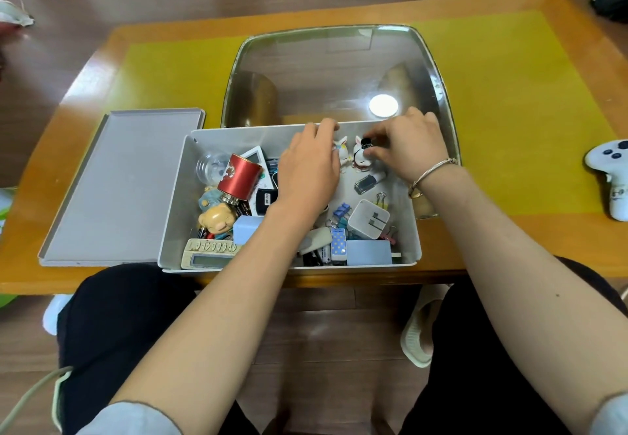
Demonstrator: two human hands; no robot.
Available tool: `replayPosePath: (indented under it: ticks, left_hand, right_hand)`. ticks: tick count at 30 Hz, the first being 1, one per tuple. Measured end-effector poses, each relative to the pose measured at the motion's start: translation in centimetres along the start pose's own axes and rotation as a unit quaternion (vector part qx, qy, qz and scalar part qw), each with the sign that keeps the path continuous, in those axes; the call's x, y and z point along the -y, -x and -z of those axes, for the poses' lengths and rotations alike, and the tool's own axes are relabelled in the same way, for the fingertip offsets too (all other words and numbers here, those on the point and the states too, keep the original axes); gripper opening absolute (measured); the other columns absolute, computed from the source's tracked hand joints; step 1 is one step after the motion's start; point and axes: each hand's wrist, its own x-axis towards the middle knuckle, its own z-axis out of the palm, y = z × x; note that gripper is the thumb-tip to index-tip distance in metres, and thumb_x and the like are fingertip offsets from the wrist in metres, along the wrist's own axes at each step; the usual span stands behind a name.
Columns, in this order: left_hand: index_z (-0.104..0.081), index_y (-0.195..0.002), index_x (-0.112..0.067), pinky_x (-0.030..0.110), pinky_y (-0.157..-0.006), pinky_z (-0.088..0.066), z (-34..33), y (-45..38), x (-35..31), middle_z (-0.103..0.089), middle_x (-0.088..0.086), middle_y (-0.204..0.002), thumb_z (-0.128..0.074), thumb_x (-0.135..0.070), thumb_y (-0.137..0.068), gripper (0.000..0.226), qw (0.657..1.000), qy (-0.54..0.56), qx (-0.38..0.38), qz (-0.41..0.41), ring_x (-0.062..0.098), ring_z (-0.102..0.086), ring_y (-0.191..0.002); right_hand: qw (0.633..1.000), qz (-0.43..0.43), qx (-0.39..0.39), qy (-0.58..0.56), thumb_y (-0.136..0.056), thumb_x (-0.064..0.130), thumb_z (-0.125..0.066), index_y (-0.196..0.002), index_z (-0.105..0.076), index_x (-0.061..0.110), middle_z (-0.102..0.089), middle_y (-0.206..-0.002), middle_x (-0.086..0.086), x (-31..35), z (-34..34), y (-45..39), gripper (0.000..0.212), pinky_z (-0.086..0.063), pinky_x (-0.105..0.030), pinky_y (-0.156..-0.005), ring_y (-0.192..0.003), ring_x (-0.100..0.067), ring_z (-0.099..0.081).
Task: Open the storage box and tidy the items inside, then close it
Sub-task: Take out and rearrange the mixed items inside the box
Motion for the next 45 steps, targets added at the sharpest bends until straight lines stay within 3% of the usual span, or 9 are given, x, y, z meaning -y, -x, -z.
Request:
replayPosePath:
  ticks: [5,12,21,39,45]
  left_hand:
    - [-0.051,-0.129,-0.020,0.038,-0.079,-0.043,-1.0,-0.8,1.2,-0.054,0.007,-0.123,-0.050,-0.018,-0.094,0.035,0.998,-0.032,0.058,0.022,0.029,-0.052,-0.110]
    - [-0.053,-0.130,-0.024,0.037,-0.080,-0.043,-1.2,-1.3,1.3,-0.060,0.008,-0.120,-0.053,-0.023,-0.094,0.035,0.996,-0.024,0.078,0.030,0.031,-0.054,-0.111]
    - [-0.056,-0.125,-0.026,0.038,-0.077,-0.045,-1.5,-1.5,0.9,-0.067,0.011,-0.111,-0.054,-0.022,-0.092,0.033,0.996,-0.013,0.076,0.043,0.036,-0.058,-0.103]
    - [-0.057,-0.118,-0.020,0.041,-0.080,-0.048,-1.8,-1.3,1.0,-0.068,0.012,-0.106,-0.057,-0.021,-0.092,0.026,0.996,0.041,0.059,0.057,0.036,-0.059,-0.099]
    - [-0.057,-0.113,-0.017,0.042,-0.079,-0.049,-1.8,-1.3,1.0,-0.068,0.011,-0.103,-0.061,-0.021,-0.089,0.024,0.995,0.048,0.059,0.059,0.035,-0.059,-0.096]
  right_hand:
    - [1.000,-0.012,-0.004,-0.001,-0.085,0.047,-0.061,-0.108,-0.069,0.036,-0.069,-0.095,-0.005,0.3,0.0,0.1,0.027,-0.029,-0.039,-0.085,-0.106,-0.029,-0.046]
    - [0.999,-0.023,-0.011,0.034,-0.082,0.043,-0.066,-0.101,-0.071,0.034,-0.067,-0.087,-0.002,0.3,0.9,0.0,0.022,-0.029,-0.041,-0.089,-0.108,-0.027,-0.043]
    - [0.997,-0.017,-0.035,0.062,-0.079,0.039,-0.070,-0.101,-0.072,0.034,-0.063,-0.103,0.001,0.5,0.9,0.2,0.022,-0.028,-0.040,-0.088,-0.107,-0.029,-0.042]
    - [0.997,-0.042,-0.042,0.048,-0.081,0.042,-0.068,-0.097,-0.072,0.028,-0.057,-0.099,-0.006,0.3,0.2,-0.1,0.021,-0.032,-0.042,-0.089,-0.103,-0.029,-0.046]
    - [0.998,-0.038,-0.032,0.026,-0.079,0.045,-0.069,-0.097,-0.072,0.033,-0.056,-0.098,-0.004,0.0,0.2,-0.2,0.022,-0.032,-0.042,-0.089,-0.103,-0.028,-0.047]
